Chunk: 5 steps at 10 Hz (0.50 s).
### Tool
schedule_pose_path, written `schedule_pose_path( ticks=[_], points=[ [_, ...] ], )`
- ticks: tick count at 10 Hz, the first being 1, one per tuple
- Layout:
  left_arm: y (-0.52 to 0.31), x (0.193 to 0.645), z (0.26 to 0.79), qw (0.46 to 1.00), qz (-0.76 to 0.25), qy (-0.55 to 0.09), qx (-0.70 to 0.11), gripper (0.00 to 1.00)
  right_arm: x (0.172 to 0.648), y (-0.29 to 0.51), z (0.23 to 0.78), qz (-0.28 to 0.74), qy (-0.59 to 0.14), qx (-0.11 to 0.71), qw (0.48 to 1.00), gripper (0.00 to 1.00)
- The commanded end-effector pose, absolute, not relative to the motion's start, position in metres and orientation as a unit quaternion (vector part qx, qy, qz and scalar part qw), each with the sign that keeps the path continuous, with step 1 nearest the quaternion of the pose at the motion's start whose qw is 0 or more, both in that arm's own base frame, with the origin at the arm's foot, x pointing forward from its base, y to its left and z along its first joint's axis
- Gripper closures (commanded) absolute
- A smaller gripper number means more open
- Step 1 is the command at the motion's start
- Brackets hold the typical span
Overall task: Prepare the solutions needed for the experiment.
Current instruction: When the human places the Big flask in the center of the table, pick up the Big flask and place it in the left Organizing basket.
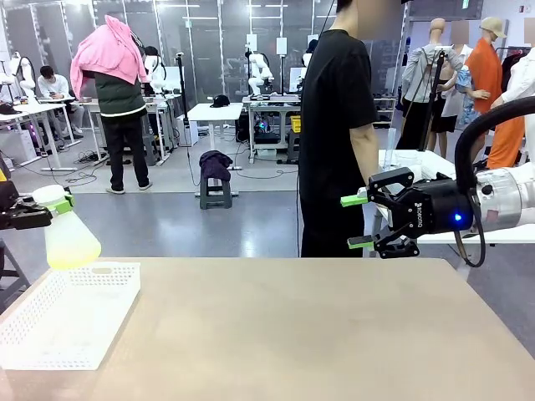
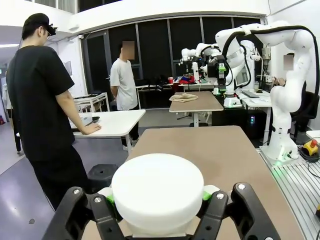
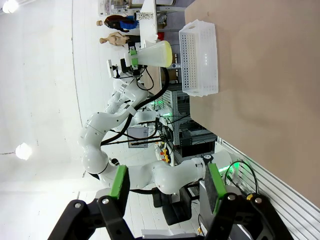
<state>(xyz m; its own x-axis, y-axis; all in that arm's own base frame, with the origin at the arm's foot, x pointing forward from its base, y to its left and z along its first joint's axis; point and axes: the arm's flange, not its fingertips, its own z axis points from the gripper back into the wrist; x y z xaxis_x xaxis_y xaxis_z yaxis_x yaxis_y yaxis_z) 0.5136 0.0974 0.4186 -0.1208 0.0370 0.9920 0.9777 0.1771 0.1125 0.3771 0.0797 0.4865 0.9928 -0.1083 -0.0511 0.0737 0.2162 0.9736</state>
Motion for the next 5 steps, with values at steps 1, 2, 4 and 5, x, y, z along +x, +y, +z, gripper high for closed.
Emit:
schedule_pose_path(
  ticks=[1, 2, 4, 5],
  points=[
    [0.096, 0.518, 0.425, 0.501, -0.468, -0.588, -0.429, 0.96, 0.377, 0.081, 0.487, -0.059, -0.014, 0.629, 0.775, 0.23],
    [0.096, 0.518, 0.425, 0.501, -0.468, -0.588, -0.429, 0.96, 0.377, 0.081, 0.487, -0.059, -0.014, 0.629, 0.775, 0.23],
    [0.097, 0.514, 0.419, 0.5, -0.471, -0.582, -0.435, 0.77, 0.377, 0.081, 0.487, -0.059, -0.014, 0.629, 0.775, 0.23],
    [0.1, 0.527, 0.404, 0.505, -0.49, -0.561, -0.436, 0.77, 0.377, 0.081, 0.487, -0.059, -0.014, 0.629, 0.775, 0.23]
  ],
)
